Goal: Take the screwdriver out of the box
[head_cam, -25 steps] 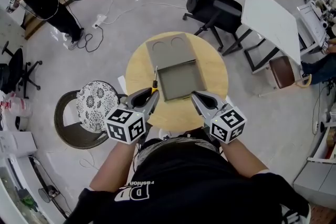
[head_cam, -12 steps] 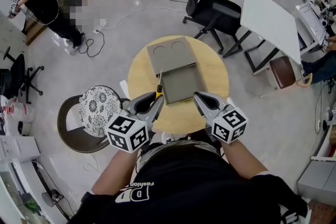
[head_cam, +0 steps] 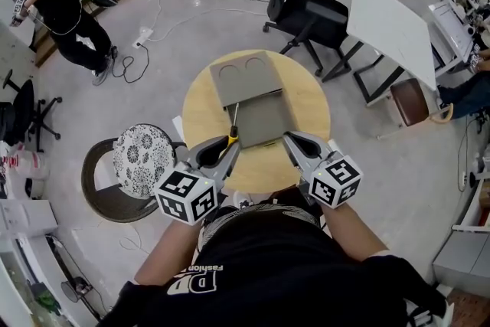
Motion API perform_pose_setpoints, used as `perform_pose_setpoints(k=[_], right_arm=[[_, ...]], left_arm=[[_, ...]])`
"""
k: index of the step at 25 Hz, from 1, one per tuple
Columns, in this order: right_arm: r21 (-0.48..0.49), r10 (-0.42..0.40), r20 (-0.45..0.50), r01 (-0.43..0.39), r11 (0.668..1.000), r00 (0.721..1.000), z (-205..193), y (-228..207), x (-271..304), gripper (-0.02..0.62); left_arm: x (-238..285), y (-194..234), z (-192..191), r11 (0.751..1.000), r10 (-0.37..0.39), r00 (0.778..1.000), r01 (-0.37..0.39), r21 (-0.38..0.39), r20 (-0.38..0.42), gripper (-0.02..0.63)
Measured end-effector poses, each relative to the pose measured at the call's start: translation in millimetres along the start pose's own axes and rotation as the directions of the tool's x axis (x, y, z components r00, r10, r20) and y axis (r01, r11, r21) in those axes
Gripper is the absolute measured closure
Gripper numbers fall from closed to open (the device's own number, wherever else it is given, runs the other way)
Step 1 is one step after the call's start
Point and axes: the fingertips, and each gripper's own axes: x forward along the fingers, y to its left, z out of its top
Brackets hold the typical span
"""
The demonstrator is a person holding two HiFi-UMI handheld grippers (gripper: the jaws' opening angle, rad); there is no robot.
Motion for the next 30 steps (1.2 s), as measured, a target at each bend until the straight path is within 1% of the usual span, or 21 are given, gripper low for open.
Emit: perform_pose_setpoints(k=[10,19,25,30], right_arm=[[0.004,-0.022,-0.002,0.022,1.000,1.000,-5.0,-5.9,-7.4,0.595],[-0.006,-0.026,0.008,0.026,1.000,1.000,-0.5,-7.2,-5.6,0.595],[-0.013,-0.035,-0.002,0.035,0.999,0.999,-4.6,-5.4,-4.3,0.595],[-0.017,-0.026,-0.007,0.026,1.000,1.000,-5.3,-2.9,-2.1,0.595]], left_arm=[[1.3,7.1,-2.0,1.000,0.012,1.000,-0.012,0.011,-0.008,0.469],[-0.5,3.8,-5.4,1.000,0.007,1.000,-0.007,0.013,-0.008,0.469],[-2.0,4.5,-5.3,1.000,0.004,1.000,-0.004,0.017,-0.007,0.469],[-2.2,5.3,-5.3,1.000,0.007,1.000,-0.007,0.018,-0.006,0.469]])
